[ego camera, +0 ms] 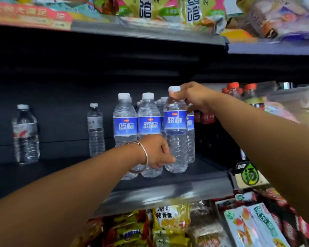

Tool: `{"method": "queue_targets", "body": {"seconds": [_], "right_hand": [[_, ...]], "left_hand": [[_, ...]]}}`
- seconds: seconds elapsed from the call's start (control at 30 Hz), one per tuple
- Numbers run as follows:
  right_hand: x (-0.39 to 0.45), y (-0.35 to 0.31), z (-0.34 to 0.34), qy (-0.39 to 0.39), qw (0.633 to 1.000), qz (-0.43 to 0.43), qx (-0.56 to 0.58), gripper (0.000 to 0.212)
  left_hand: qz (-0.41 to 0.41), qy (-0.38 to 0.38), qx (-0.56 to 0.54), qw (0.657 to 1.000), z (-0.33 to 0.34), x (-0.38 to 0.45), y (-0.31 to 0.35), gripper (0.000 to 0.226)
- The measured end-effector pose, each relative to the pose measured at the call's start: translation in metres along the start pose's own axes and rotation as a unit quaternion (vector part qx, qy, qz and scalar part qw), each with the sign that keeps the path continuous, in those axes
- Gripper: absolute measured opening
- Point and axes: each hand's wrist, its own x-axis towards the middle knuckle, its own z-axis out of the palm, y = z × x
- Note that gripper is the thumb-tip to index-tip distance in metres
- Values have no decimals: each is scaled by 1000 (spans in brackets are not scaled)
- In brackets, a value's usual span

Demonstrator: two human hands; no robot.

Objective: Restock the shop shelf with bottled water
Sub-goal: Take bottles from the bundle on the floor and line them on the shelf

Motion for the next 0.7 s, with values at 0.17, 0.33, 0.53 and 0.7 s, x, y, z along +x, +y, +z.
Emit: {"method": "queue_targets", "body": {"seconds": [0.17, 0.33, 0.53, 0.7], "right_hand": [[9, 12, 11, -15, 1000, 15, -1, 28], [8, 14, 11, -11, 1000, 9, 17, 38], [2, 18, 10, 27, 999, 3, 24, 39], [0, 21, 19, 63, 998, -9, -10, 54]], "left_hand": [[-23, -12, -14, 1000, 0, 5, -1, 18], [-29, -5, 4, 1000, 1, 6, 0, 17], [-38, 15, 10, 999, 4, -1, 5, 20], [-31, 27, 4, 999, 9, -8, 9, 17]]}}
